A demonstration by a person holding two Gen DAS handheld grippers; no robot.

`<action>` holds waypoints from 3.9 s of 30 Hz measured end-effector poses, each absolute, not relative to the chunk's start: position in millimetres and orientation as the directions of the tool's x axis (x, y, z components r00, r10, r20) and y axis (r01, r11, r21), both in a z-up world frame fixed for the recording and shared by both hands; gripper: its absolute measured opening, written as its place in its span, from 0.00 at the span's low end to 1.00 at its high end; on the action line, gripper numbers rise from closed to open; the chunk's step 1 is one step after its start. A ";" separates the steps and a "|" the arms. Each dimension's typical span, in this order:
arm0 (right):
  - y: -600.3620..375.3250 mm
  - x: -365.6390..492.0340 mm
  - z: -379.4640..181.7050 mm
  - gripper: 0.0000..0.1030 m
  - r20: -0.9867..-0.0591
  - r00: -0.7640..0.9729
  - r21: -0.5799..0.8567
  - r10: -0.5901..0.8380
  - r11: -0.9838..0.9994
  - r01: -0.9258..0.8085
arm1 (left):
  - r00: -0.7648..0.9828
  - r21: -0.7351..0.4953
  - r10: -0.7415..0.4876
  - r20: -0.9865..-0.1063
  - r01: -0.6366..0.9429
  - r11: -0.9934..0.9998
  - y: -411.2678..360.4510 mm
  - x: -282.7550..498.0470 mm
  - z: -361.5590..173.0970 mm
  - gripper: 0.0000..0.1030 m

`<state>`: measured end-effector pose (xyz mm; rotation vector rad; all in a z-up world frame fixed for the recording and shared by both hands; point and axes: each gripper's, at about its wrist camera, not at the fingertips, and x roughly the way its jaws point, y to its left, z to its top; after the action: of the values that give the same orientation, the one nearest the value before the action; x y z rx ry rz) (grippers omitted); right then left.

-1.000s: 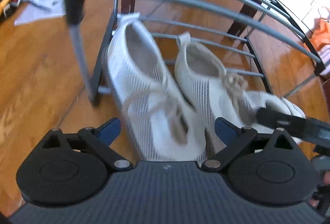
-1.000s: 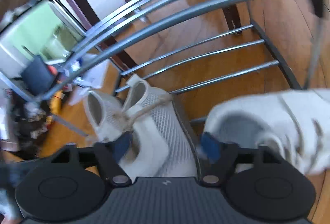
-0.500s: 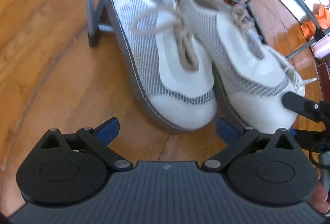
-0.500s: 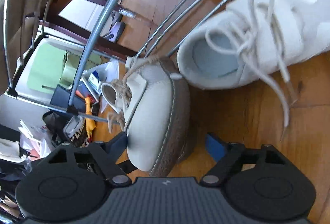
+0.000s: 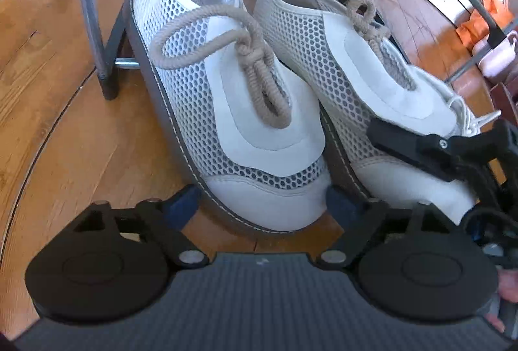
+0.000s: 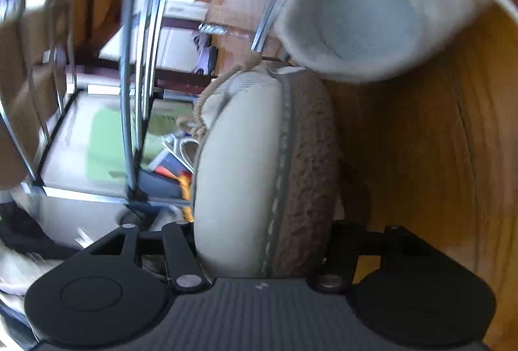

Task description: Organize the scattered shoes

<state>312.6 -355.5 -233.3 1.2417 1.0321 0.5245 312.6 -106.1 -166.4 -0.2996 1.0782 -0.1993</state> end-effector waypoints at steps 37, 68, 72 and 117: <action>-300.5 328.6 -192.4 0.53 -0.791 0.065 0.598 0.608 0.792 -0.123 | 0.451 0.075 -0.024 -0.892 0.200 0.977 -138.7 274.8 -179.3 0.94; -342.7 342.2 -149.5 0.80 -0.676 0.359 0.656 0.644 0.747 -0.104 | 0.438 -0.015 0.022 -0.898 -0.081 0.997 -99.1 298.1 -151.7 0.96; -368.0 332.8 -114.0 0.94 -0.662 0.459 0.628 0.593 0.773 -0.092 | 0.412 -0.087 -0.086 -0.907 0.015 0.996 -120.1 279.2 -143.5 0.99; -469.6 303.1 -132.1 0.38 -0.762 0.608 0.490 0.221 0.811 0.319 | 0.258 -0.250 -0.305 -0.917 0.224 0.942 -194.7 135.0 -189.2 0.93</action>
<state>303.1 -469.6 -132.1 0.6460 0.9323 -0.0615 135.0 -194.7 -189.2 -0.0743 1.2596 -0.3589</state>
